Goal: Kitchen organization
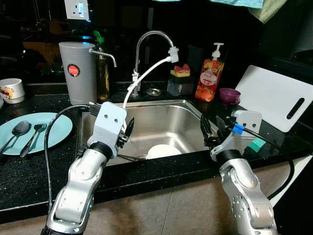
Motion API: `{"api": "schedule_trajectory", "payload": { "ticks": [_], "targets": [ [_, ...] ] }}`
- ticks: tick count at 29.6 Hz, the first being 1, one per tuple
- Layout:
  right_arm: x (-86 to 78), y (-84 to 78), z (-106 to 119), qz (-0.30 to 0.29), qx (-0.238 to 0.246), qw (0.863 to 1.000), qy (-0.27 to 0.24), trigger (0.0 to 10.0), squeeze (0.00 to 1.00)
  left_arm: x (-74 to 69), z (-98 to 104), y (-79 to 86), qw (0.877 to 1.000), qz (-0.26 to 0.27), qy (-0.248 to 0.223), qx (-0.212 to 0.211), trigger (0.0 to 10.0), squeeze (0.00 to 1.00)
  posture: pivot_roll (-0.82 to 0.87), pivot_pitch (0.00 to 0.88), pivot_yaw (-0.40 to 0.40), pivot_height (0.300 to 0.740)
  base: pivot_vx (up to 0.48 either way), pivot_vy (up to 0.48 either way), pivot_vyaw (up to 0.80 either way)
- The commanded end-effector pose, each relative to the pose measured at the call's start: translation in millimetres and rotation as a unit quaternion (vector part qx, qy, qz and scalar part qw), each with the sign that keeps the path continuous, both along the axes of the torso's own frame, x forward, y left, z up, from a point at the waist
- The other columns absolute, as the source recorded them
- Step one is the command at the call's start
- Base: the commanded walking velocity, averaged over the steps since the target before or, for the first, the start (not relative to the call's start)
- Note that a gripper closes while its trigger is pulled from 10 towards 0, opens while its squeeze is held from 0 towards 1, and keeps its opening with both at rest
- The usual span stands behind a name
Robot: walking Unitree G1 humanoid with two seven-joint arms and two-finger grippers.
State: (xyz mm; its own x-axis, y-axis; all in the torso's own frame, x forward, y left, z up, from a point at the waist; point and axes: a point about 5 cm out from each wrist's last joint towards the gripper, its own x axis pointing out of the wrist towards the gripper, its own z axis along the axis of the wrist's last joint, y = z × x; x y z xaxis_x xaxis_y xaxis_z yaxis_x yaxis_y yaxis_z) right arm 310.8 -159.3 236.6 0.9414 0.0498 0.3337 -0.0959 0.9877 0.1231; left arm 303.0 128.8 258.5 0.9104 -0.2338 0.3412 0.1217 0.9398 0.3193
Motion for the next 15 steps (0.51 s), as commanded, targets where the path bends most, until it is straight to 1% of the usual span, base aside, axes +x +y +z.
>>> {"api": "schedule_trajectory", "payload": {
  "ticks": [1, 15],
  "targets": [
    [-0.4, -1.4, 0.8, -0.006, -0.003, 1.0, -0.003, 10.0, 0.0, 1.8, -0.7, -2.9, 1.0, -0.003, 0.001, 0.004, 10.0, 0.0, 0.17, 0.02, -0.103, 0.74, 0.0, 0.0, 0.0],
    [-0.4, -1.9, 0.9, -0.006, -0.005, 1.0, -0.003, 10.0, 0.0, 1.6, -1.0, -3.7, 1.0, -0.005, 0.001, 0.003, 10.0, 0.0, 0.17, 0.017, -0.105, 0.74, 0.0, 0.0, 0.0]
  ]
}}
